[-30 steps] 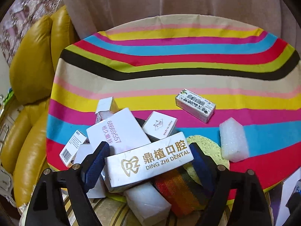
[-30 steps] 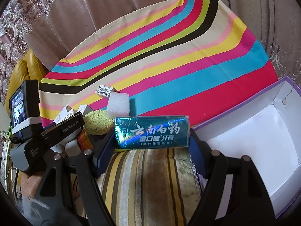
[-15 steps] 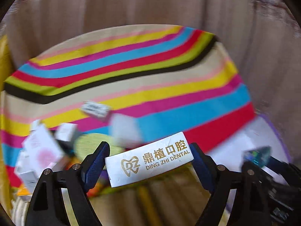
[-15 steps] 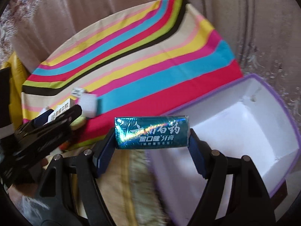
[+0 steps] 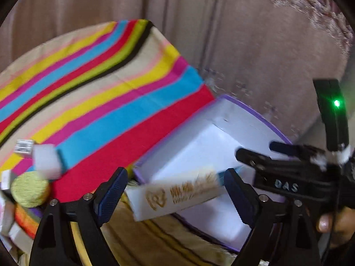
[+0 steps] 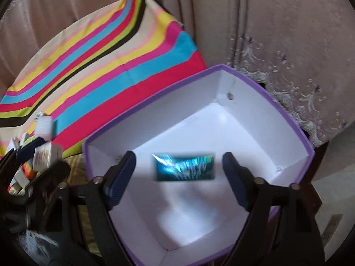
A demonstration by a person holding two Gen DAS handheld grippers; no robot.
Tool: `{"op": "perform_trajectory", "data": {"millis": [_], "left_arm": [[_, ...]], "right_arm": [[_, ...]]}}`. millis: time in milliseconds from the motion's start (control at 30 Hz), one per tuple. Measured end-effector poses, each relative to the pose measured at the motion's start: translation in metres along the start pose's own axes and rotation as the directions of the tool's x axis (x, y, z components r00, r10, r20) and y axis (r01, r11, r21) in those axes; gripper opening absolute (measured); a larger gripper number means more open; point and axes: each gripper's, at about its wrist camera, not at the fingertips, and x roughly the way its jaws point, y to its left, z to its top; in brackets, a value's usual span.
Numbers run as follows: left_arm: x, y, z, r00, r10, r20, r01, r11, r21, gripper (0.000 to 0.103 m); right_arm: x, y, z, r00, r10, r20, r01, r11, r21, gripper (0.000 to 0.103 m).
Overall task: Organize objects
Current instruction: 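Carry both boxes to the purple-rimmed box and release them inside, then move both grippers back to the pile of boxes on the cloth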
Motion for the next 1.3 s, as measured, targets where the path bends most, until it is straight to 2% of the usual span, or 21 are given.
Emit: {"op": "perform_trajectory", "data": {"millis": [67, 167, 333, 400, 600, 867, 1000, 1100, 1300], "left_arm": [[0.004, -0.001, 0.0, 1.0, -0.024, -0.02, 0.024, 1.0, -0.003, 0.09], [-0.002, 0.006, -0.003, 0.998, -0.056, 0.005, 0.056, 0.998, -0.036, 0.09], [-0.013, 0.025, -0.005, 0.988, -0.119, 0.098, 0.132, 0.983, -0.13, 0.09], [-0.018, 0.029, -0.007, 0.986, -0.132, 0.102, 0.145, 0.98, -0.134, 0.09], [-0.035, 0.041, -0.019, 0.984, -0.153, 0.094, 0.167, 0.973, -0.158, 0.09], [-0.075, 0.077, -0.052, 0.989, -0.051, 0.141, 0.087, 0.961, -0.262, 0.09], [-0.097, 0.102, -0.072, 0.986, 0.018, 0.167, 0.043, 0.934, -0.354, 0.09], [-0.115, 0.123, -0.088, 0.979, 0.081, 0.186, 0.007, 0.903, -0.43, 0.089], [-0.146, 0.153, -0.121, 0.961, 0.175, 0.214, -0.039, 0.853, -0.52, 0.087]], "right_arm": [[-0.003, -0.002, -0.001, 1.0, -0.024, 0.011, 0.024, 1.0, 0.003, 0.092], [-0.006, 0.0, 0.0, 0.999, -0.041, 0.033, 0.041, 0.999, -0.008, 0.095], [-0.018, 0.016, -0.007, 0.993, 0.037, 0.109, -0.027, 0.995, -0.091, 0.095], [-0.021, 0.021, -0.009, 0.992, 0.047, 0.116, -0.035, 0.994, -0.103, 0.095], [-0.03, 0.039, -0.015, 0.982, 0.153, 0.109, -0.139, 0.982, -0.127, 0.095], [-0.026, 0.078, -0.028, 0.966, 0.255, 0.035, -0.242, 0.948, -0.208, 0.095], [-0.024, 0.096, -0.035, 0.959, 0.284, -0.006, -0.278, 0.931, -0.237, 0.095], [-0.028, 0.104, -0.038, 0.956, 0.293, -0.007, -0.284, 0.923, -0.259, 0.095], [-0.028, 0.118, -0.04, 0.952, 0.306, -0.017, -0.299, 0.914, -0.274, 0.095]]}}
